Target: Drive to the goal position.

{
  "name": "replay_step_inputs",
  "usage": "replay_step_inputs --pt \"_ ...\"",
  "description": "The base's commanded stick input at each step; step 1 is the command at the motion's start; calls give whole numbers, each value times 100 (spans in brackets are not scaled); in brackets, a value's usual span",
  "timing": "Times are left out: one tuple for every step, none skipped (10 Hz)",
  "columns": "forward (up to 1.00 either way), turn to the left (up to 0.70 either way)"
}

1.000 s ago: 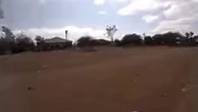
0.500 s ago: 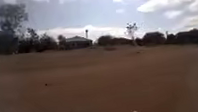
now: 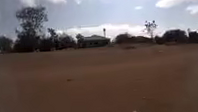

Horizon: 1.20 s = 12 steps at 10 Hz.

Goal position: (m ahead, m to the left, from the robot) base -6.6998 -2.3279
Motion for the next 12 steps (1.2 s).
replay_step_inputs --pt "0 45" --pt "0 45" --pt "0 45" --pt "0 45" --pt "0 45" --pt "0 45" --pt "0 45" --pt "0 45" --pt "0 45" --pt "0 45" --pt "0 45" --pt "0 45"
